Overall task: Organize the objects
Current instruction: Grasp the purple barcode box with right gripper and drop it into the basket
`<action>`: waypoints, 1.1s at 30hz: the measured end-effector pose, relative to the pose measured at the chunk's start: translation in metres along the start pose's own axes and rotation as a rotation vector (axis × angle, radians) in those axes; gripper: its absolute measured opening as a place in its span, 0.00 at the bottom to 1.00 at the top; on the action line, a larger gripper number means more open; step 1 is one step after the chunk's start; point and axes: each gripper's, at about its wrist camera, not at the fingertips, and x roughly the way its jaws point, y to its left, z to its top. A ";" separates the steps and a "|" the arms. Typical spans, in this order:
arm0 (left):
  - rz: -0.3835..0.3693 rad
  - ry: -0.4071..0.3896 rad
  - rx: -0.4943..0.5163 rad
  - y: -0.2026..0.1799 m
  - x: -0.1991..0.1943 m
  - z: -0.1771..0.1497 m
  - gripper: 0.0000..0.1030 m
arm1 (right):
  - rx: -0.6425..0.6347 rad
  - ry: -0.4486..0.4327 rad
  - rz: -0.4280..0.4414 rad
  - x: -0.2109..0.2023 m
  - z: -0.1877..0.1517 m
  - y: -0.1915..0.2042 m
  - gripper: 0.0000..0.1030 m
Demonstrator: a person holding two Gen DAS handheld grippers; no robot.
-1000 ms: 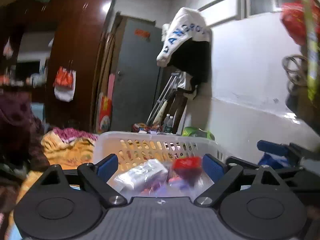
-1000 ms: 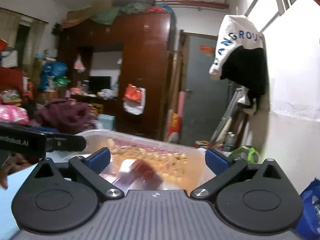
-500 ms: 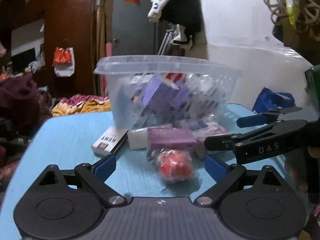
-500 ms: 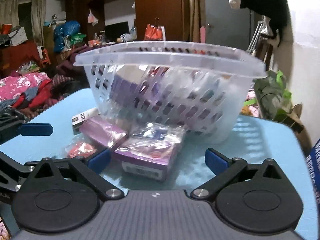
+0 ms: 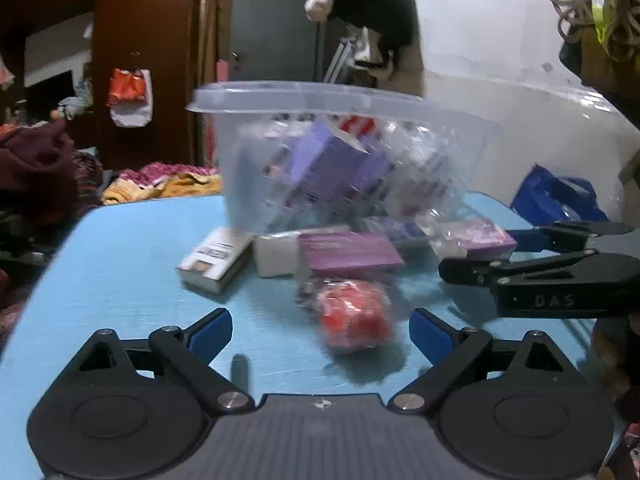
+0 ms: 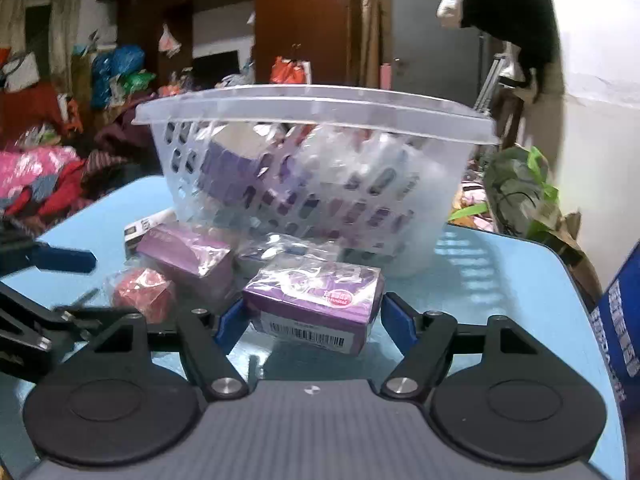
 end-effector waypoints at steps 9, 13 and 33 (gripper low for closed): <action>0.019 0.027 0.020 -0.015 0.014 0.003 0.50 | 0.032 -0.064 -0.012 -0.011 0.000 -0.004 0.72; -0.045 -0.018 -0.033 -0.005 0.007 0.000 0.49 | 0.039 -0.073 -0.004 -0.011 0.000 -0.005 0.72; -0.182 -0.347 -0.052 0.009 -0.049 0.020 0.49 | 0.037 -0.422 0.038 -0.060 0.012 -0.007 0.72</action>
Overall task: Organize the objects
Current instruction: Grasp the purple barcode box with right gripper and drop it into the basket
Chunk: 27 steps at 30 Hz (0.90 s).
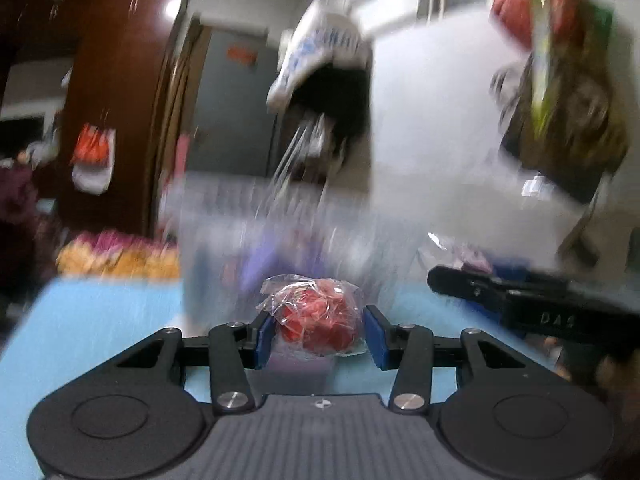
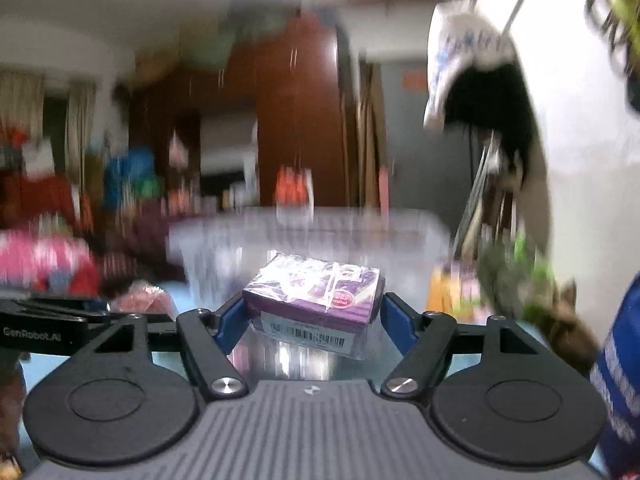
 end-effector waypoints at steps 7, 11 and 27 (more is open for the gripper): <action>0.117 0.022 -0.020 0.019 0.060 0.101 0.49 | -0.070 0.010 -0.045 0.079 0.081 -0.018 0.72; 0.142 0.085 -0.045 0.034 0.096 0.105 0.49 | -0.053 0.077 -0.052 0.113 0.086 -0.030 0.72; 0.170 0.036 0.016 0.040 0.041 0.070 0.93 | 0.047 0.153 0.056 0.047 0.049 -0.037 1.00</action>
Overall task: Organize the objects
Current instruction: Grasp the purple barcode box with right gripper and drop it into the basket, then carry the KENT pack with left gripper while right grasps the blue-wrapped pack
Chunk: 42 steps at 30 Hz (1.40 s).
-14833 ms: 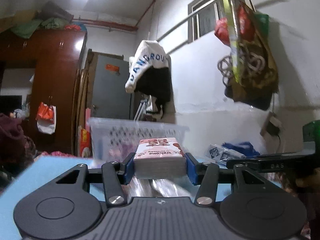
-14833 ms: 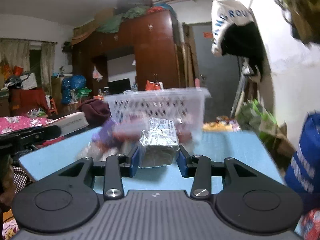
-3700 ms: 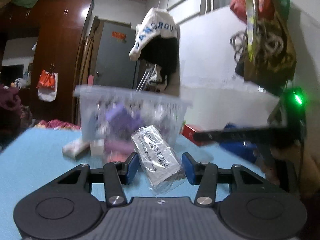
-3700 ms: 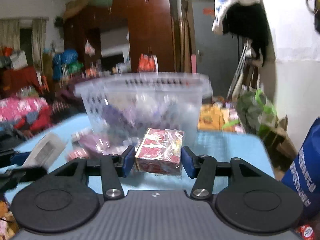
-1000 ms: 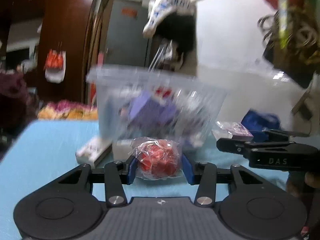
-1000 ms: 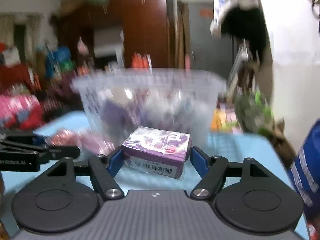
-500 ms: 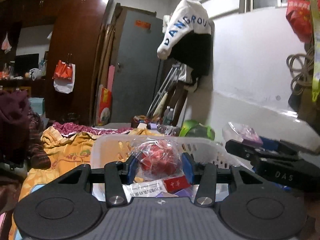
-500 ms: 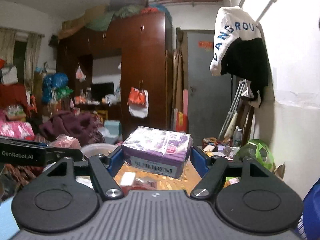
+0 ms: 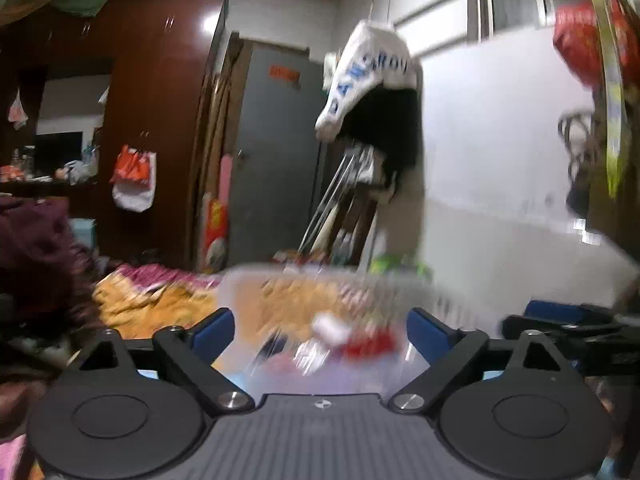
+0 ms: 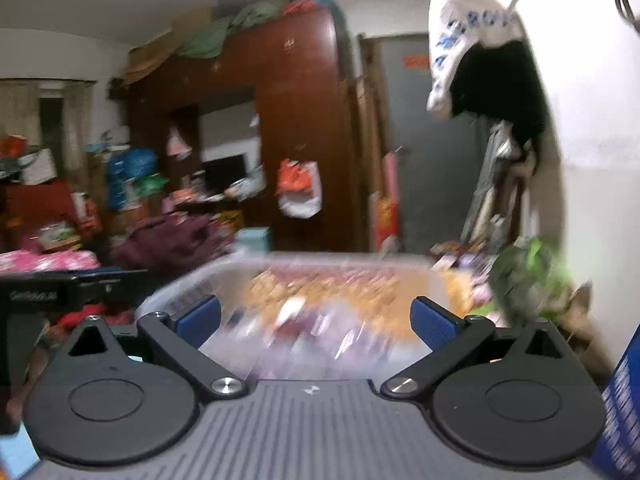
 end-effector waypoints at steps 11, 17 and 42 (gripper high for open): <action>0.111 0.298 -0.009 0.044 0.028 -0.068 0.92 | 0.089 0.327 -0.007 0.072 -0.059 0.007 0.87; 0.113 0.325 -0.016 0.047 0.033 -0.074 0.92 | 0.123 0.362 0.005 0.089 -0.061 0.015 0.88; 0.115 0.324 0.047 0.021 0.046 -0.078 0.41 | 0.065 0.225 0.003 0.021 -0.063 -0.010 0.75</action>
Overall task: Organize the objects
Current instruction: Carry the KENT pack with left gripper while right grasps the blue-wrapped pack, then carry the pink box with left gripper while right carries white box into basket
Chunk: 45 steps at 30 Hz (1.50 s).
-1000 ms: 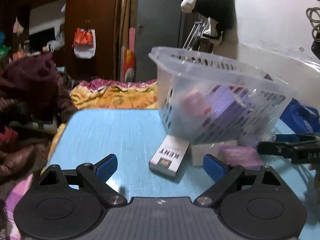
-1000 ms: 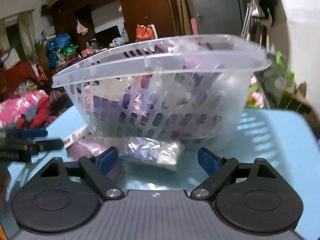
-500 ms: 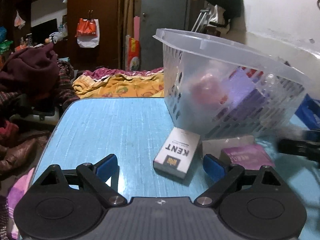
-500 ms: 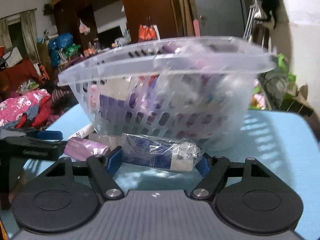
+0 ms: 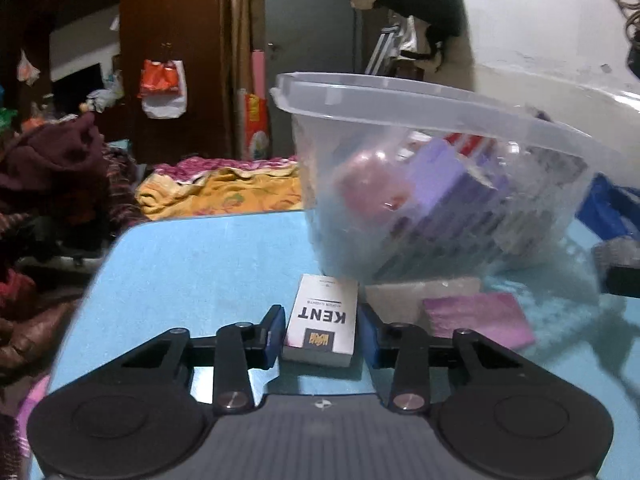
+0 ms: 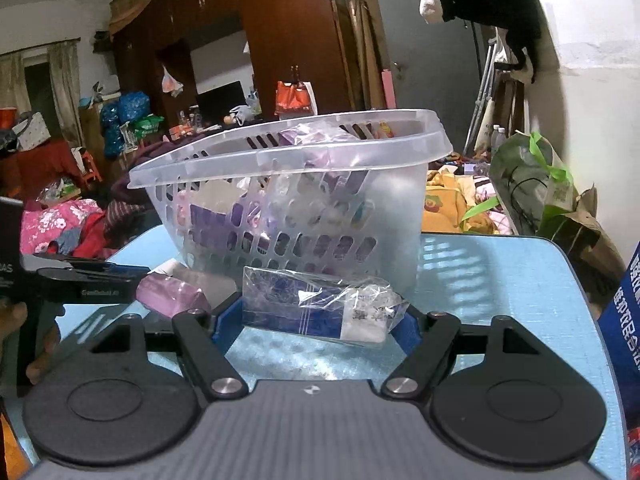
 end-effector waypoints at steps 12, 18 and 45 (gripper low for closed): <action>0.011 0.011 0.047 -0.014 -0.005 -0.006 0.39 | -0.018 -0.003 0.013 -0.002 -0.007 0.001 0.75; -0.082 -0.176 -0.004 -0.004 -0.062 -0.024 0.39 | -0.020 -0.145 0.072 -0.045 -0.004 0.005 0.75; -0.067 -0.239 0.080 -0.069 -0.070 0.003 0.91 | -0.044 -0.262 -0.044 -0.044 0.047 0.018 1.00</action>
